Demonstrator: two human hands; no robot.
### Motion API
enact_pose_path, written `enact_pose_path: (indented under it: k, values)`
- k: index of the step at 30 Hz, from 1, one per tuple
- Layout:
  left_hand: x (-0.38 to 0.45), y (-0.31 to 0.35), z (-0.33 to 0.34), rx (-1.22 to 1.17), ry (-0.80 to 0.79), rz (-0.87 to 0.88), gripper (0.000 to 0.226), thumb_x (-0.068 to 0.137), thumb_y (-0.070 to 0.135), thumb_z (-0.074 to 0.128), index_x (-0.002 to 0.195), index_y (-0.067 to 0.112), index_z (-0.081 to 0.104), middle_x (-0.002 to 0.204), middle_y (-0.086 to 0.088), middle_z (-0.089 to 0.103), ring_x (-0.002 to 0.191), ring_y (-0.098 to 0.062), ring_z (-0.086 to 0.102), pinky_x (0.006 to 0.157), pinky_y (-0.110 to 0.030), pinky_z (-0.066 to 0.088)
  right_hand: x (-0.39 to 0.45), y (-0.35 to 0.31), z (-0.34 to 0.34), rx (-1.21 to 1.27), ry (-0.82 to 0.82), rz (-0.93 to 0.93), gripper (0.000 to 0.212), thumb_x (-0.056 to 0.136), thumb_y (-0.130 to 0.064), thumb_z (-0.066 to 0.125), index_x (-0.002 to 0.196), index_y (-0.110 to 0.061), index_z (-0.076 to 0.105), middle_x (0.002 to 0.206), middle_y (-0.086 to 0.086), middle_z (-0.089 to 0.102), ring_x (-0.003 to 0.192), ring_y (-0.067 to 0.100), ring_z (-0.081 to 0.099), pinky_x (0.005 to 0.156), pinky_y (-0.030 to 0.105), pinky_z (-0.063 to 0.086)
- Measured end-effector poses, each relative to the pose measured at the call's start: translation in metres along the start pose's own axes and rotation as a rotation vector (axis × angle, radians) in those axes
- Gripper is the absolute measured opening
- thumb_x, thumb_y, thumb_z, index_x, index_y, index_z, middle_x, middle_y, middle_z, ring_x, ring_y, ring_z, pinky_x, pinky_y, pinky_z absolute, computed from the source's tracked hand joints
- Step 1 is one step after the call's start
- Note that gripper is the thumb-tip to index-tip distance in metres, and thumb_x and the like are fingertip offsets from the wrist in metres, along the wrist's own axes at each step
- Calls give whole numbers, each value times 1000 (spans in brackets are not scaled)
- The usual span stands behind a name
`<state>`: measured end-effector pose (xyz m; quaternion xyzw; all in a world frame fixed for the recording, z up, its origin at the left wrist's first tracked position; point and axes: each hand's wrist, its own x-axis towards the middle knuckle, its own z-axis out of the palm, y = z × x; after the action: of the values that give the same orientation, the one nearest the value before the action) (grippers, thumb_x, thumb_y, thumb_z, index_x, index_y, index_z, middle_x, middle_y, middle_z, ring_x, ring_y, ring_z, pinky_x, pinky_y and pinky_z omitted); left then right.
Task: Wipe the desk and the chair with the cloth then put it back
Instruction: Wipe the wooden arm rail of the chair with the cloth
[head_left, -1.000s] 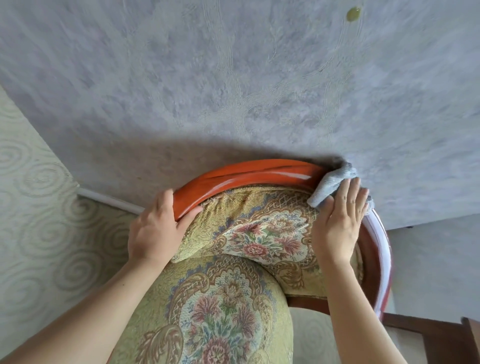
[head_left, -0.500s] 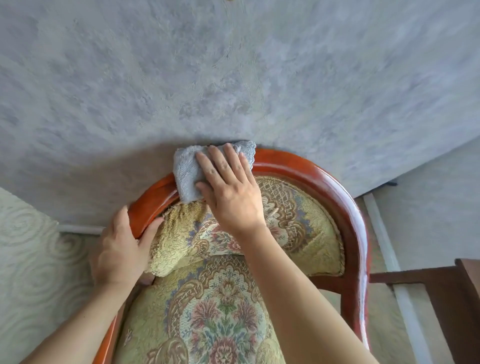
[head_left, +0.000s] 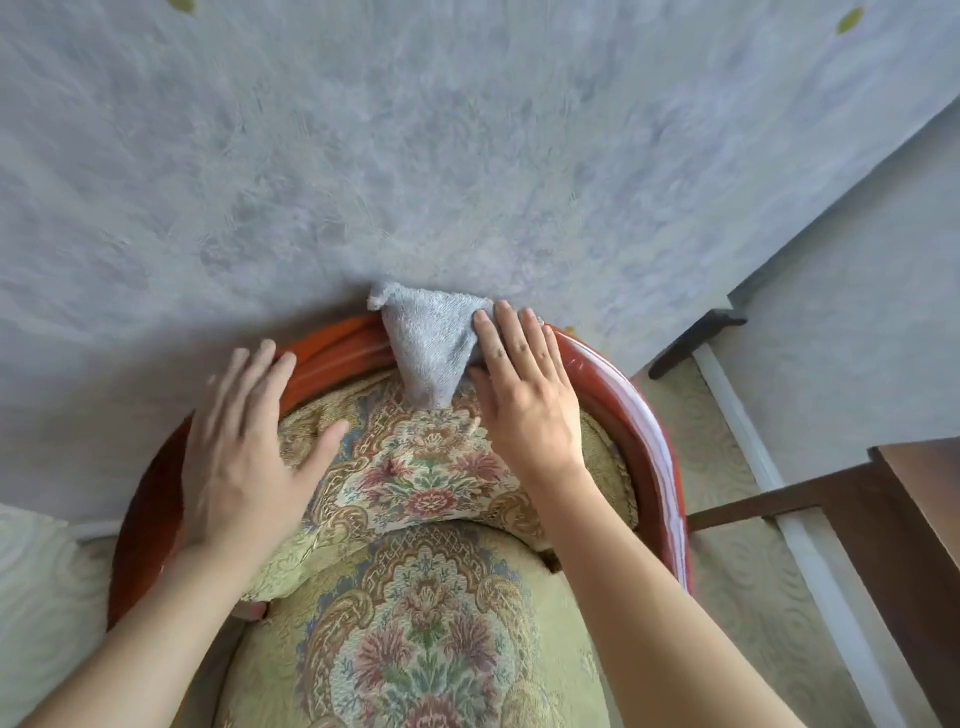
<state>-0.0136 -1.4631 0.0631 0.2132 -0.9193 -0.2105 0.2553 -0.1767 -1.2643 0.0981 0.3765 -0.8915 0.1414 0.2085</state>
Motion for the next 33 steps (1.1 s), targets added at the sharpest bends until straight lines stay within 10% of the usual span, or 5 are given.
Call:
enact_pose_path:
  k: [6,21,30,33]
  values:
    - [27,71,26,-236,131,157,53,93,52,60,122,7,64,121,-8,63,114,-25,56,108,-19,32,0,0,-5,69,-32,34,49,101,-23,50,147,-7,45,154,17,41,145,39,32,122,50,20]
    - [48,58,11,-232,183,1,29,89,1,65,114,12,59,113,-8,51,98,-32,57,85,-54,53,10,-48,2,234,-60,-160,50,102,-19,51,149,-5,41,159,14,33,150,34,23,122,49,17]
    - [55,70,13,-583,151,-146,33,92,-1,60,108,26,53,103,13,63,93,-4,66,83,-9,46,15,-57,0,249,-95,-147,75,90,-22,62,152,3,27,161,21,23,152,34,13,123,49,12]
    - [64,89,18,-845,24,-175,39,93,-6,57,107,30,51,108,9,62,97,1,67,89,-17,50,9,-43,-4,288,-103,-100,92,86,-31,67,153,6,18,163,21,16,153,32,6,124,48,11]
